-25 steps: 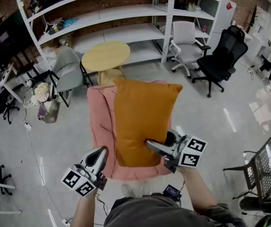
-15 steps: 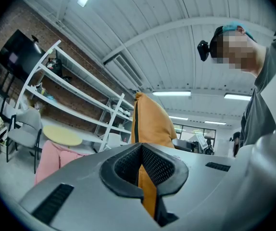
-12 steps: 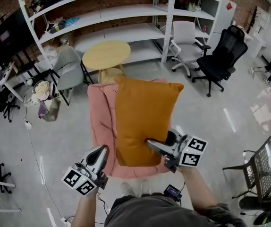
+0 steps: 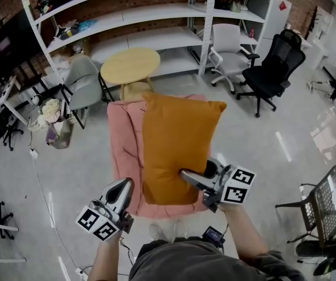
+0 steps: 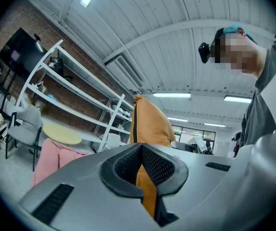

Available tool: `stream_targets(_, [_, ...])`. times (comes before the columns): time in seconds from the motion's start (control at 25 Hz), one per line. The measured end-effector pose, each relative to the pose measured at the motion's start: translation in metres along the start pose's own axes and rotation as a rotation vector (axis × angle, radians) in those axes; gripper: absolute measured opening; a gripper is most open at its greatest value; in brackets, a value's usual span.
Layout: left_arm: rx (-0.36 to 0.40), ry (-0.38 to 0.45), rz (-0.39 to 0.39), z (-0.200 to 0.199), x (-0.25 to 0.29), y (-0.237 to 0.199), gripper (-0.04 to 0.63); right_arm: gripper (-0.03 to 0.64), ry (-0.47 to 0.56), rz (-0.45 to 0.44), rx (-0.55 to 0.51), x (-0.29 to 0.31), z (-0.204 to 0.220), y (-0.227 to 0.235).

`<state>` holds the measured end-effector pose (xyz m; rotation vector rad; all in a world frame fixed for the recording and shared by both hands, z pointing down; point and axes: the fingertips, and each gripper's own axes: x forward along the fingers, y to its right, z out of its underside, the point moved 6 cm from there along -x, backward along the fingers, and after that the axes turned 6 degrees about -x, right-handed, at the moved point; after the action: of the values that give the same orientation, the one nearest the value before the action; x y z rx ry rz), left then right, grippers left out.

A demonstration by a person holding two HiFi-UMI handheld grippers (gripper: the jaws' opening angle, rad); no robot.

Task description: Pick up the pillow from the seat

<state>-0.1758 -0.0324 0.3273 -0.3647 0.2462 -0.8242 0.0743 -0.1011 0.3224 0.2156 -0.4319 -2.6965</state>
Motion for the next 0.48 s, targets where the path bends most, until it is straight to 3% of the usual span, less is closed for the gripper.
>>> stream_targets(0.48, [-0.008,-0.002,-0.014,0.0015,-0.0014,0.0012,0.009,0.258,-0.004,-0.003,0.014,0.0014,0.0005,0.0026])
